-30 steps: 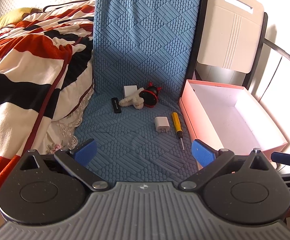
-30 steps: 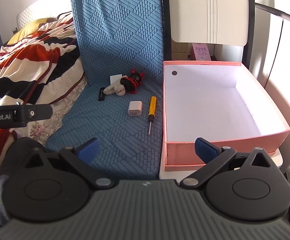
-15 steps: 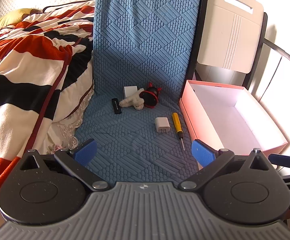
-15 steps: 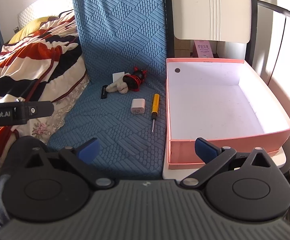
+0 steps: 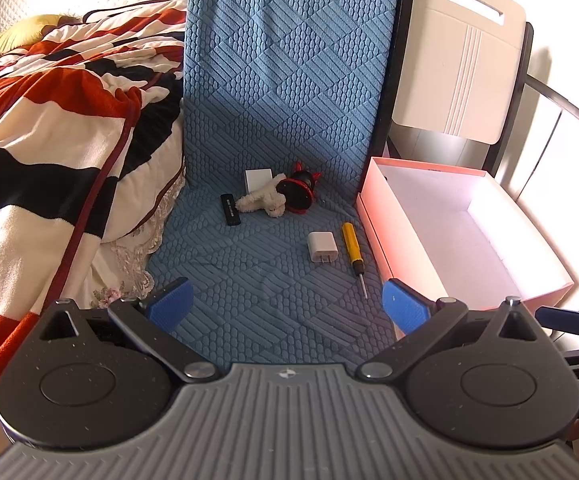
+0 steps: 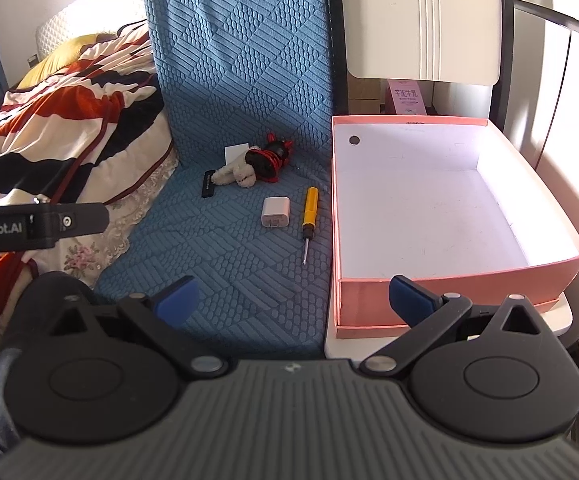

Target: Organize rigid objects

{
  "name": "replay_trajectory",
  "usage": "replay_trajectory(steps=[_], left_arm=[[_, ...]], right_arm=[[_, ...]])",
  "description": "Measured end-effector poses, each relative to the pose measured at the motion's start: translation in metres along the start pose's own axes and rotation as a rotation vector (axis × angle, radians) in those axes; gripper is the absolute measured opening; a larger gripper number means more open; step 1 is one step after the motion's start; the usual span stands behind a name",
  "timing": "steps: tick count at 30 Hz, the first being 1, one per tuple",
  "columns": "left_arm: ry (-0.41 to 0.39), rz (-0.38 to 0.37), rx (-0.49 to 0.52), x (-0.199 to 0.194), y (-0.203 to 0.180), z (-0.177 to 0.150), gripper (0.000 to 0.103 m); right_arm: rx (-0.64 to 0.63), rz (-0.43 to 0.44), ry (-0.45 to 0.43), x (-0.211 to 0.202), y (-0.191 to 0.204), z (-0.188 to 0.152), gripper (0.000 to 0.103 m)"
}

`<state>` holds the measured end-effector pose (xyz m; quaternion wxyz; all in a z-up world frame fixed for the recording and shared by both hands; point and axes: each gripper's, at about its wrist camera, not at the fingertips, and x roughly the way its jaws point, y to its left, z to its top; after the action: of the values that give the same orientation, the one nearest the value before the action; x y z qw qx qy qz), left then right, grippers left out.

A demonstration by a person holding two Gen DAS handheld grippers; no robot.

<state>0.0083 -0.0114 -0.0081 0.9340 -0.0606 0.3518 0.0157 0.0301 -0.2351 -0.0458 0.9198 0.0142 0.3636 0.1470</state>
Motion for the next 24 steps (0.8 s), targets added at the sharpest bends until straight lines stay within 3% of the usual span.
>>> replay_trajectory(steps=[24], left_arm=[[0.051,-0.009,-0.025,0.019,0.025,-0.005,0.102]], right_arm=[[0.041,0.062,0.032,0.017,0.014,-0.007,0.103]])
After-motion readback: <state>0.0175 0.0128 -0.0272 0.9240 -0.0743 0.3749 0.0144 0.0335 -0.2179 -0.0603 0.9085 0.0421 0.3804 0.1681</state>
